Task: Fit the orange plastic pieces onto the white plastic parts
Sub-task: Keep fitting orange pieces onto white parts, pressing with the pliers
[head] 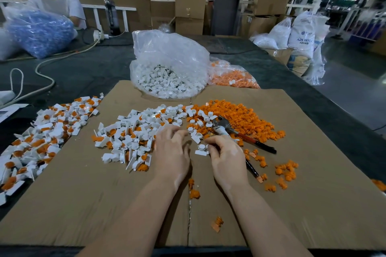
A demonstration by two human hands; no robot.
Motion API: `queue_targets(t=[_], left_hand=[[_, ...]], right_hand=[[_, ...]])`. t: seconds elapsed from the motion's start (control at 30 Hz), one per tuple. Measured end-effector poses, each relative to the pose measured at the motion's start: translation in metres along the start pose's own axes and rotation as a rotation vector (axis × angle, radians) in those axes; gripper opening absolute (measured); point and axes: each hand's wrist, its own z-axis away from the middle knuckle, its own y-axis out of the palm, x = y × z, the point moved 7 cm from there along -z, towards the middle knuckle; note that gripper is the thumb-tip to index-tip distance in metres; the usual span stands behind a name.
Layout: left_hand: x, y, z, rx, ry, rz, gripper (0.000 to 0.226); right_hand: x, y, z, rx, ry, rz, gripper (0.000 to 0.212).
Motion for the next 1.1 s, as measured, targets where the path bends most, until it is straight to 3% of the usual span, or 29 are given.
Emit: queue_targets(t=[0.1, 0.2, 0.33, 0.43, 0.57, 0.83, 1.0, 1.1], left_hand=[[-0.018, 0.006, 0.004, 0.08, 0.225, -0.025, 0.034], [-0.023, 0.014, 0.005, 0.166, 0.266, 0.008, 0.032], [-0.017, 0.017, 0.003, 0.195, 0.203, 0.044, 0.029], [-0.014, 0.016, 0.001, 0.181, 0.163, 0.074, 0.024], [-0.01, 0.014, 0.0, 0.165, 0.105, 0.108, 0.017], [-0.009, 0.015, 0.001, 0.208, 0.071, 0.114, 0.019], [-0.006, 0.015, 0.0, 0.205, 0.041, 0.115, 0.02], [-0.005, 0.013, 0.0, 0.171, 0.03, 0.131, 0.021]], right_hand=[[0.002, -0.01, -0.003, -0.089, -0.038, 0.106, 0.013], [-0.013, -0.026, -0.01, -0.154, 0.067, 0.304, 0.02], [-0.037, -0.037, -0.02, -0.005, 0.234, 0.556, 0.038], [-0.046, -0.037, -0.025, 0.122, 0.258, 0.656, 0.032], [-0.049, -0.036, -0.03, 0.21, 0.303, 0.636, 0.019], [-0.047, -0.034, -0.035, 0.237, 0.331, 0.611, 0.02], [-0.045, -0.033, -0.036, 0.233, 0.274, 0.646, 0.014], [-0.042, -0.035, -0.035, 0.142, 0.202, 0.69, 0.007]])
